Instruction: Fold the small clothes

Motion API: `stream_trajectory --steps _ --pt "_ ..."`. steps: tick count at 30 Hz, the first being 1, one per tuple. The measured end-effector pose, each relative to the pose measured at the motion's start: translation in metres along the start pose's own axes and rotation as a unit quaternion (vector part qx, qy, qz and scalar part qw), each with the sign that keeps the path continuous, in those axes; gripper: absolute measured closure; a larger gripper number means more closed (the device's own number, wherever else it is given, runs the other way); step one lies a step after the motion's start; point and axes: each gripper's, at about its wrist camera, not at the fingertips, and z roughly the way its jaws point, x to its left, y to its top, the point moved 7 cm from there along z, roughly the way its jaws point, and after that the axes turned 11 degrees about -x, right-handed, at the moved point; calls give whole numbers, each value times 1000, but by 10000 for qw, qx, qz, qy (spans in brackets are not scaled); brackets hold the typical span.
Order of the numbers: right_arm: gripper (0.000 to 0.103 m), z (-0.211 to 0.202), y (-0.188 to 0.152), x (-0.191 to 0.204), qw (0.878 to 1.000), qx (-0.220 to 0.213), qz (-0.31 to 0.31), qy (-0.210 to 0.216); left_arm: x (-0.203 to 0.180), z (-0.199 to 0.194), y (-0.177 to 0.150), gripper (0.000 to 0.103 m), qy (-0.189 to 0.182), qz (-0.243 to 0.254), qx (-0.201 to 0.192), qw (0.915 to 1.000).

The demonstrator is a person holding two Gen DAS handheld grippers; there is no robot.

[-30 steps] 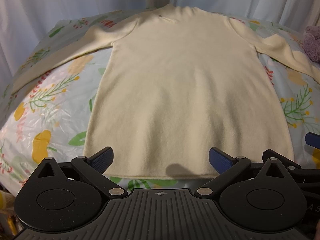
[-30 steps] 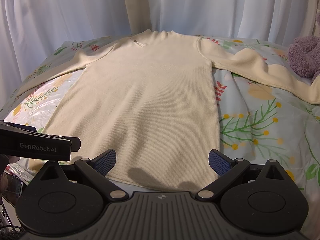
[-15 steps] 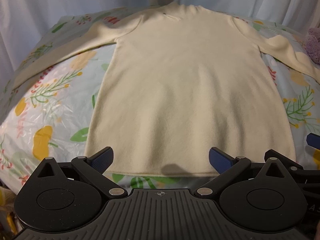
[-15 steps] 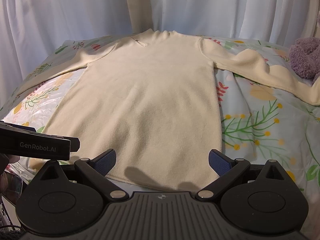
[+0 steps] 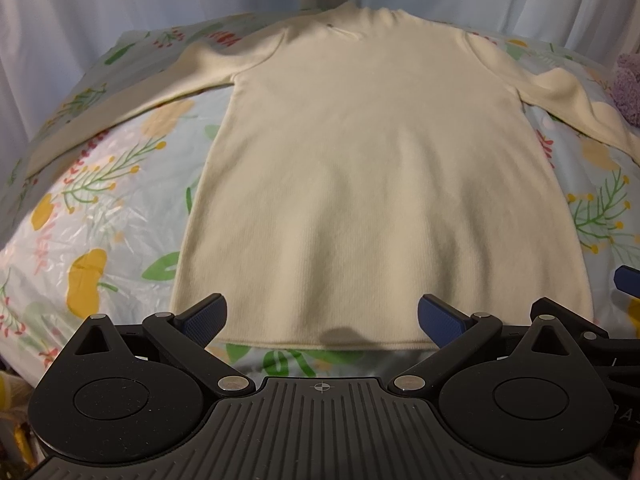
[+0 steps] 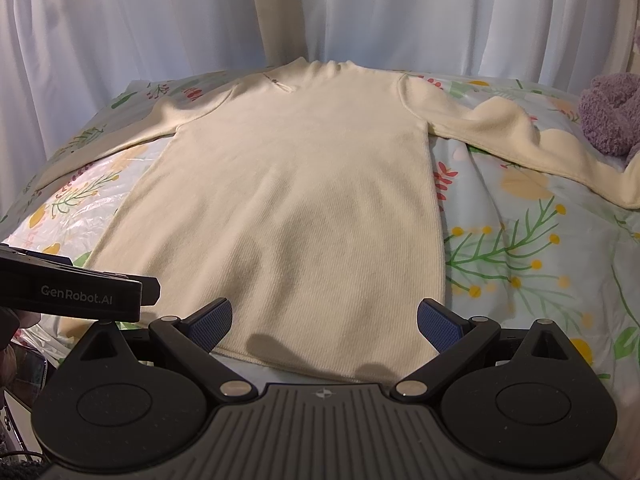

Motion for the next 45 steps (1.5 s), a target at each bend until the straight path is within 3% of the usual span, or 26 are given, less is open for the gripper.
stream_trajectory --steps 30,45 --pt "4 6 -2 -6 9995 111 183 248 -2 12 -4 0 53 30 172 9998" --pt "4 19 -1 -22 9947 202 796 621 -15 30 4 0 -62 177 335 9993"
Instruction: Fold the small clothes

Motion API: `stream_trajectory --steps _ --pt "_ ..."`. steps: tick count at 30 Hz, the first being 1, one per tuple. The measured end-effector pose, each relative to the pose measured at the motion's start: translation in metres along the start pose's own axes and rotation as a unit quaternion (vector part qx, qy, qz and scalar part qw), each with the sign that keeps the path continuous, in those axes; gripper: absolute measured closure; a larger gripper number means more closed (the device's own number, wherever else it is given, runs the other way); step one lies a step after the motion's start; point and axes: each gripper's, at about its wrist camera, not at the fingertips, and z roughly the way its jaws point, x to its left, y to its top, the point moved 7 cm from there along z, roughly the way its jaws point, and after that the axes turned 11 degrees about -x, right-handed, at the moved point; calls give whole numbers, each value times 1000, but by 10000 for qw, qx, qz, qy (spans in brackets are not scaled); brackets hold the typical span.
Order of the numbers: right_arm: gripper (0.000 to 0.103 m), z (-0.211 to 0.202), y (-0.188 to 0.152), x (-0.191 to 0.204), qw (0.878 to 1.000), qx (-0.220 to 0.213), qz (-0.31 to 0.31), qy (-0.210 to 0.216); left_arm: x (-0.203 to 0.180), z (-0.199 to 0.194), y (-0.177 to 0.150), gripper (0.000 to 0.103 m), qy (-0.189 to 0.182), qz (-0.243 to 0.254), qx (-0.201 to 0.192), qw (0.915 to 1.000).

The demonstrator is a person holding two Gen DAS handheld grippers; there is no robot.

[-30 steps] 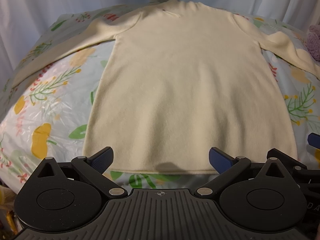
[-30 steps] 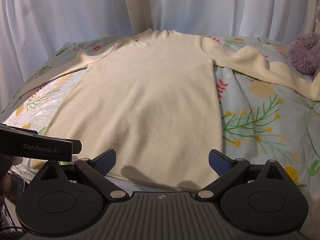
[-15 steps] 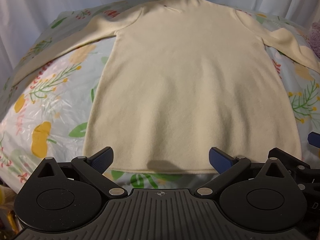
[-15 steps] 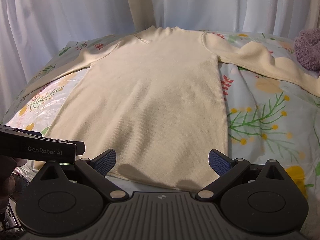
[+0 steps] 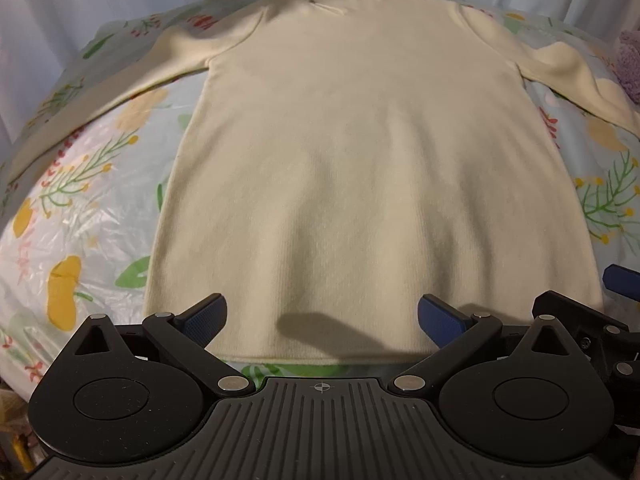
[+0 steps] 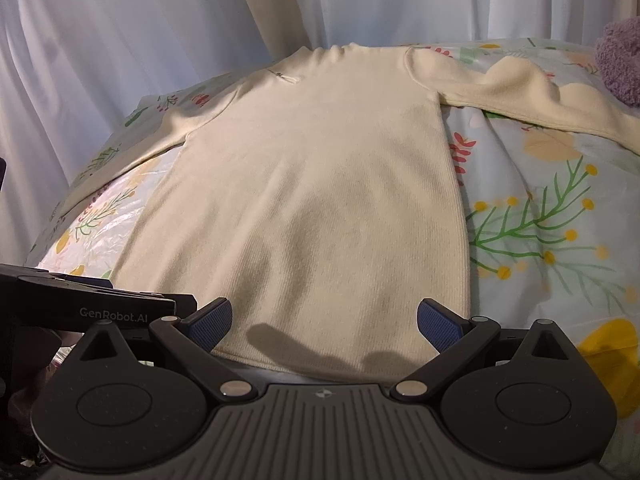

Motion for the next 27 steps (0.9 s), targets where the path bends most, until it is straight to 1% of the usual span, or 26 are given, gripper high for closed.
stream_trajectory --steps 3,4,5,6,8,10,11,12,13,14,15,16,18,20,21,22,23,24,26,27 --pt "4 3 8 -16 9995 -92 305 41 -3 6 6 0 -37 32 9 10000" --pt "4 3 14 -25 9989 -195 433 13 -5 8 10 0 -70 55 -5 10000" --pt "4 2 21 -37 9976 -395 560 -41 -6 10 13 0 -92 68 -30 9999" --pt "4 -2 31 -51 9948 -743 684 -146 -7 14 18 0 -88 76 -58 9999" --pt "4 -12 53 -85 9828 -1584 797 -512 -8 23 29 0 -38 69 -123 9999" --pt "4 -22 77 -130 9623 -2356 862 -1045 -8 36 44 0 4 7 -248 9997" --pt "4 -23 85 -150 9558 -2476 927 -1288 -8 43 50 0 35 -34 -315 9995" --pt "4 -23 95 -179 9471 -2543 1071 -1639 -8 49 56 0 53 -72 -395 9992" --pt "4 -23 103 -205 9383 -2595 1221 -1934 -9 57 65 0 30 -121 -573 9983" --pt "4 -23 109 -228 9300 -2640 1358 -2167 -11 64 71 0 -5 -144 -711 9974" --pt "4 -24 114 -259 9176 -2677 1573 -2480 -11 70 76 0 -26 -163 -786 9968" --pt "4 -25 117 -282 9062 -2703 1767 -2730 -13 80 81 0 -52 -193 -835 9963" --pt "4 -30 118 -329 8839 -2835 2177 -3015 -15 95 87 0 -71 -268 -753 9968" --pt "8 -32 115 -363 8671 -2867 2568 -3162 -15 109 88 0 -153 -402 -637 9970" --pt "15 -33 113 -378 8614 -2915 2733 -3137 -15 112 90 0 -142 -471 -660 9966" --pt "22 -32 112 -390 8571 -2919 2872 -3127 -14 112 92 0 -114 -515 -860 9949" --pt "26 -31 110 -400 8527 -2899 3011 -3135 -15 113 94 0 -181 -533 -976 9936" --pt "39 -29 108 -409 8486 -2861 3158 -3135 -16 115 95 0 -239 -551 -991 9933" --pt "49 -22 102 -422 8431 -2789 3460 -3027 -17 119 100 0 -213 -566 -992 9932" --pt "49 -17 100 -427 8425 -2795 3542 -2943 -18 121 101 0 -210 -550 -979 9935"
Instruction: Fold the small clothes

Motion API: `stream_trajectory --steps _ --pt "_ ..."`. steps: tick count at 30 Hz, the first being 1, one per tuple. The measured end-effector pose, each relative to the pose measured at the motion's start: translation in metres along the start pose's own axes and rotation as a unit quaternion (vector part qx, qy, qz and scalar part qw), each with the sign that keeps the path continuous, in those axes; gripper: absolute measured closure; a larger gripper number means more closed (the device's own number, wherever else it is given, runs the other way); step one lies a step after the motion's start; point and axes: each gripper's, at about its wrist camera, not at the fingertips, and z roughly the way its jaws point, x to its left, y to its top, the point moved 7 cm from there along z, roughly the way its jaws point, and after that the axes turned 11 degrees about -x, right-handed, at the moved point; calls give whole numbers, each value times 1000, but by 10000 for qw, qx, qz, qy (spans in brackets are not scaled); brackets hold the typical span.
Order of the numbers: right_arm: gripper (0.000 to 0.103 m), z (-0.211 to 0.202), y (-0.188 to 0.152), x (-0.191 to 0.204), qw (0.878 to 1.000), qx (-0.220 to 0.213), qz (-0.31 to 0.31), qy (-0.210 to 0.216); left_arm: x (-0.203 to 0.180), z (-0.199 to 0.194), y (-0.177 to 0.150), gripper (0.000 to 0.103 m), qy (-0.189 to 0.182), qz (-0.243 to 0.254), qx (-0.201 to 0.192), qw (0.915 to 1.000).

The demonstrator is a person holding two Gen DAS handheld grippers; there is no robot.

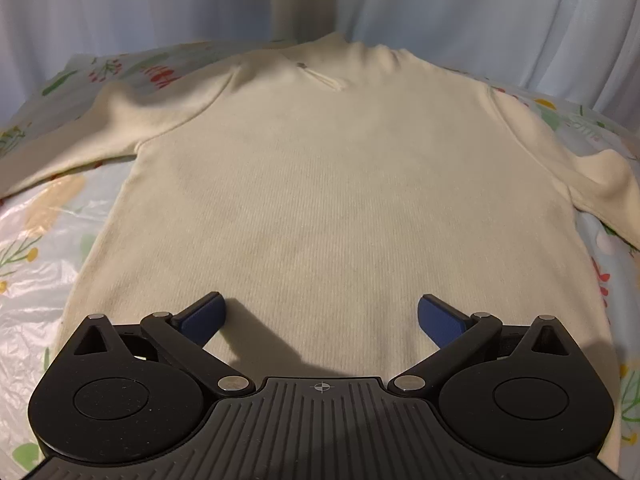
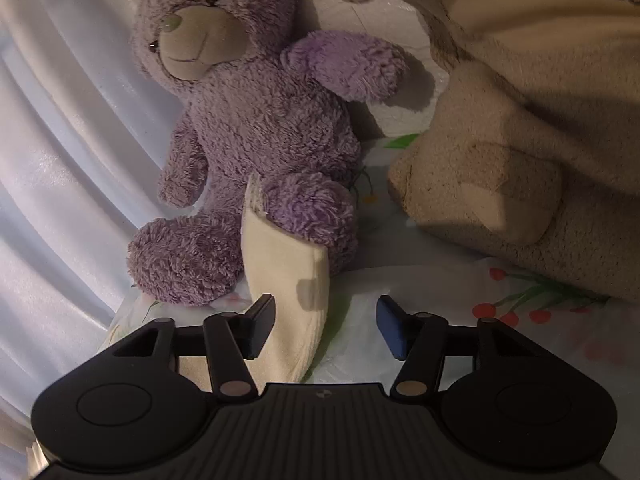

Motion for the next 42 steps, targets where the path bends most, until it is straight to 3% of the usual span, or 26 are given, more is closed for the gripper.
stream_trajectory --steps 4,7,9,12,15,18,21,23,24,25,27,32,34,36,39,42 --pt "52 14 -1 4 9996 -11 53 263 -2 6 7 0 43 20 197 9998" --pt "73 21 -1 13 9993 25 -19 374 -2 7 13 0 -14 -78 257 9996" --pt "97 22 -2 20 9991 42 -109 402 -1 4 18 0 -173 -211 183 9995" --pt "97 7 -1 49 9963 -200 -671 501 -6 -3 34 0 -534 -304 -41 9981" --pt "97 -19 -7 112 9841 -353 -1258 1206 -16 -4 55 0 -825 -244 -278 9959" --pt "97 -56 -34 196 9552 -330 -1760 2357 -26 -2 76 0 -1238 -399 -437 9905" --pt "96 -99 -94 279 9021 84 -2285 3659 -35 2 98 0 -1733 -658 -574 9810" --pt "85 -117 -138 309 8684 597 -2563 4204 -39 10 108 0 -2054 -774 -559 9740" --pt "68 -123 -156 316 8593 748 -2679 4293 -40 16 111 0 -2142 -855 -511 9717" --pt "59 -125 -168 317 8575 784 -2726 4293 -40 25 113 0 -2262 -997 -393 9682" --pt "59 -124 -182 309 8653 964 -2652 4143 -38 45 114 0 -2371 -1251 -100 9633" --pt "59 -111 -189 263 9013 1426 -2225 3432 -48 75 111 2 -2733 -1519 369 9491" --pt "59 -110 -190 247 9091 1463 -2177 3235 -59 85 108 9 -2899 -1465 591 9439" --pt "60 -111 -188 234 9158 1525 -2074 3082 -67 96 101 22 -2960 -1407 823 9412" --pt "60 -111 -186 221 9253 1542 -1894 2902 -74 102 102 24 -3017 -1348 857 9399" --pt "60 -117 -184 212 9302 1473 -1844 2812 -80 104 100 40 -3261 -1490 1148 9265"
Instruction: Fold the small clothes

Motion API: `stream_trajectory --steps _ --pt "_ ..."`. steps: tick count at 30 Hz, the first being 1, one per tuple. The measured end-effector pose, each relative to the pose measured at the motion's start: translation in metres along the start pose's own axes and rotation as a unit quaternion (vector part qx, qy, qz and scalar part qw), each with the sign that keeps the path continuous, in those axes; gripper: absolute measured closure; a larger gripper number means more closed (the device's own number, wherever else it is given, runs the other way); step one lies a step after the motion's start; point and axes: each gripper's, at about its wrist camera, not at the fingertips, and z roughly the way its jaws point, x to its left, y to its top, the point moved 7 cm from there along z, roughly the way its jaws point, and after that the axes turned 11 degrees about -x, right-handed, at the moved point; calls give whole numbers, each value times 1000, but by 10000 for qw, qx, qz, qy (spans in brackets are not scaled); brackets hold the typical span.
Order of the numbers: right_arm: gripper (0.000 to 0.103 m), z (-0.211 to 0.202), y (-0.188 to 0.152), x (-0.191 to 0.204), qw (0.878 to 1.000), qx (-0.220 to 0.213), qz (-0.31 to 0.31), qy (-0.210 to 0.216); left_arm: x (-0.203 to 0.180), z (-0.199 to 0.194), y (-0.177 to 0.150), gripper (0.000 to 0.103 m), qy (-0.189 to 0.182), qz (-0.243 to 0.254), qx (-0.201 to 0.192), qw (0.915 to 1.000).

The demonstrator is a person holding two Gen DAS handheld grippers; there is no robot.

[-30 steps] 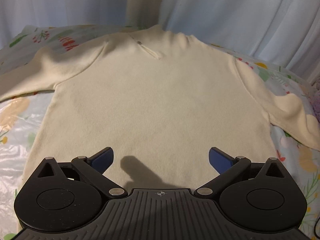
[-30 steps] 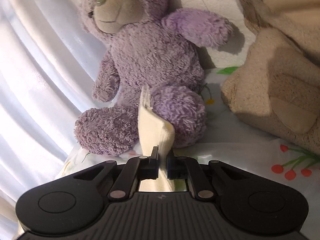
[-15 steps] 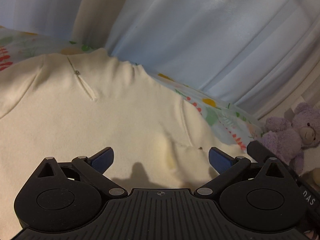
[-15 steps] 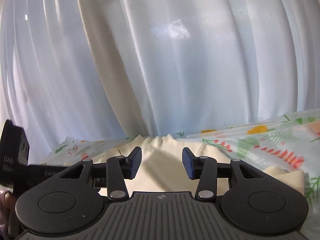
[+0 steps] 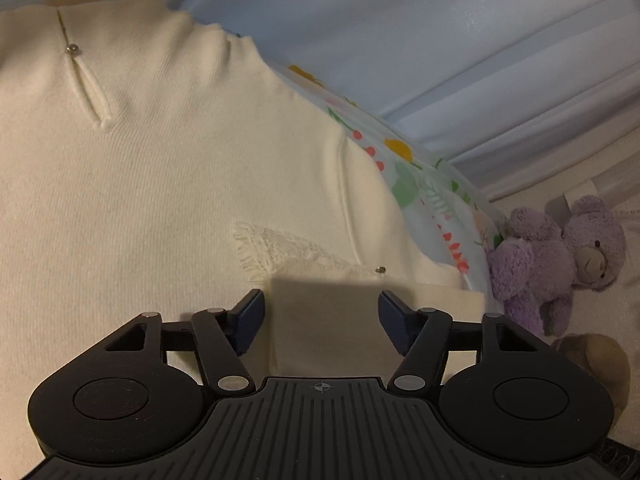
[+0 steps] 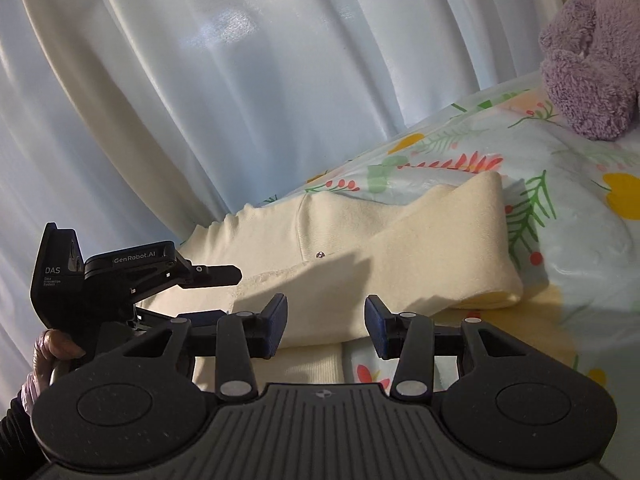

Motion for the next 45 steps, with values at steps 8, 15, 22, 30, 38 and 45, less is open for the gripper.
stream_trajectory --steps 8,15,22,30,38,45 --pt "59 -2 0 3 9998 -123 -14 -140 0 20 -9 94 138 -67 371 9992" --pt "60 6 -1 9 9997 1 -124 -191 -14 -44 39 95 319 569 -671 9956" --pt "60 23 -2 18 9988 63 -380 -297 73 -98 76 95 1812 915 -1149 9724" --pt "60 47 -2 24 9972 211 -419 -576 120 -85 67 69 1328 607 -1043 9838" --pt "60 60 -5 34 9965 312 -455 -625 114 -109 81 94 1279 667 -1673 9753" --pt "59 69 -10 28 9979 454 402 -205 135 -132 92 94 1890 564 -1913 9615"
